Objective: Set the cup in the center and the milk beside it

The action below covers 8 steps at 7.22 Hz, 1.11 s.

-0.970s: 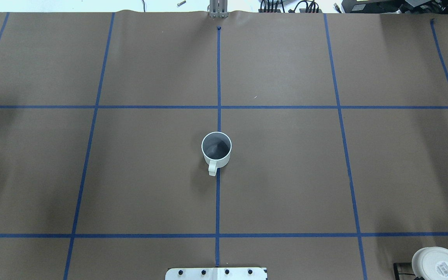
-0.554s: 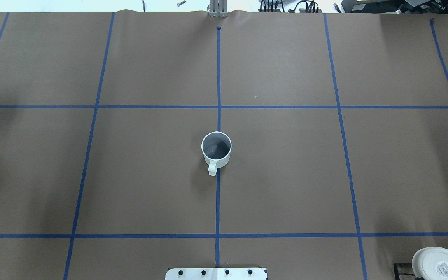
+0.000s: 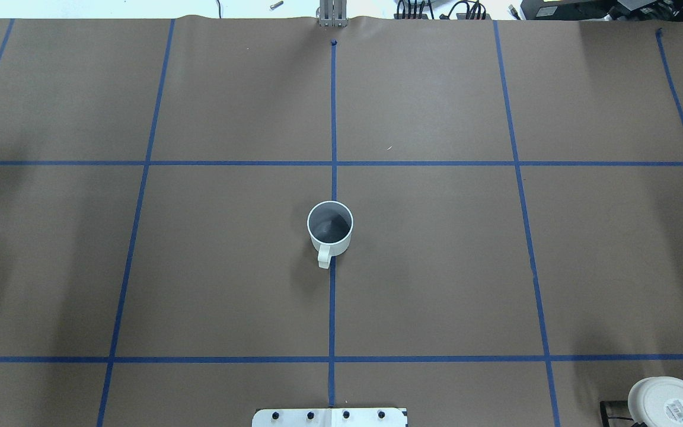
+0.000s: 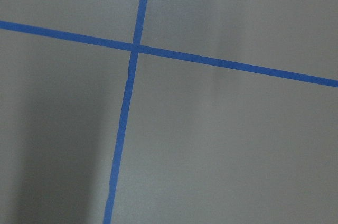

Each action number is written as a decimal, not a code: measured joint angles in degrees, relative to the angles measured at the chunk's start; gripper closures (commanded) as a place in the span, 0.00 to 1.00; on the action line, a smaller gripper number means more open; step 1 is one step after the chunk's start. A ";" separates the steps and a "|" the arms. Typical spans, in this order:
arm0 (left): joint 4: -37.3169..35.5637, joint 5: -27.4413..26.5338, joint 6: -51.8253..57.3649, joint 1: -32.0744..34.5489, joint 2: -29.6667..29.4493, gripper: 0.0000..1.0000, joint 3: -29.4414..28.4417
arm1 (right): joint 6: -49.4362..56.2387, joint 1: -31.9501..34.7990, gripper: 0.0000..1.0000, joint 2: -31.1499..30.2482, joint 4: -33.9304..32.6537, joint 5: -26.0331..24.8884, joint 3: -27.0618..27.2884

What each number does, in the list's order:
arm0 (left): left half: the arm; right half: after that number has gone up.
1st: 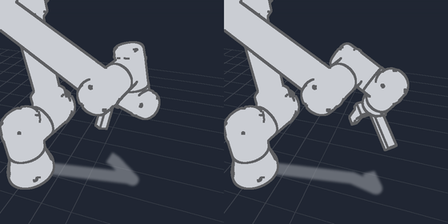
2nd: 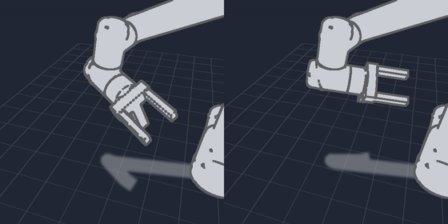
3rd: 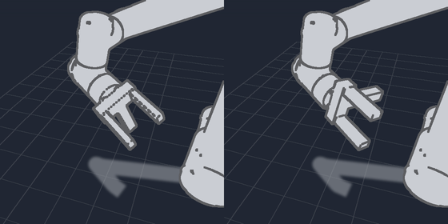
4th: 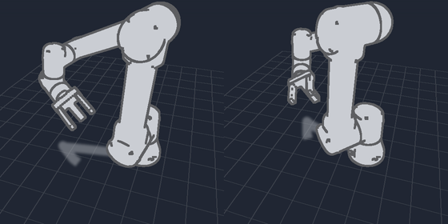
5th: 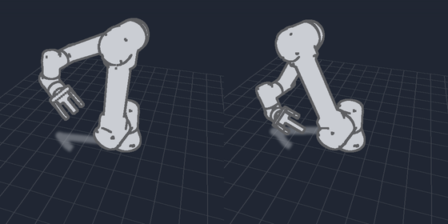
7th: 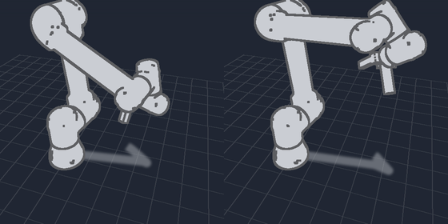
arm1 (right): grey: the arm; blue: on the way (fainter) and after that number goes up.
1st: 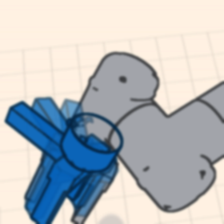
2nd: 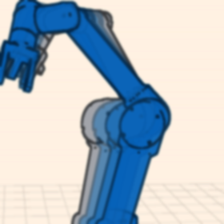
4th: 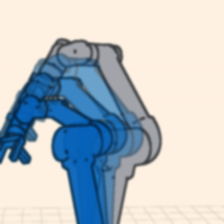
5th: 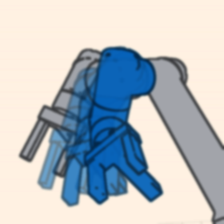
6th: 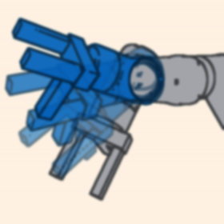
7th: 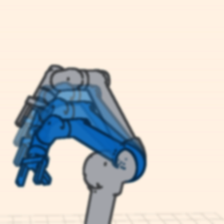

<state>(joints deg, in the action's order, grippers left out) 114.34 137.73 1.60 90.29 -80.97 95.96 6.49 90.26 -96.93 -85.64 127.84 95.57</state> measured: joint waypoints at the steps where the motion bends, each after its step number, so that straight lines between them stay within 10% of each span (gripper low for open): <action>1: 2.01 -1.43 -2.28 -1.66 0.85 0.02 -0.27 | -0.04 0.00 0.00 -0.10 0.04 0.03 -0.04; 5: 11.57 -2.86 -10.64 -5.91 1.48 0.27 -4.62 | -0.07 0.00 0.00 -0.27 0.10 0.04 -0.14; 8: 12.78 -3.72 -11.75 -7.05 1.43 0.94 -5.40 | -0.07 -0.04 0.00 -0.27 0.05 -0.03 -0.50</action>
<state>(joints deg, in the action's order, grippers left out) 127.12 134.01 -10.15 83.24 -79.54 90.56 6.42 90.22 -97.21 -85.58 127.81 95.07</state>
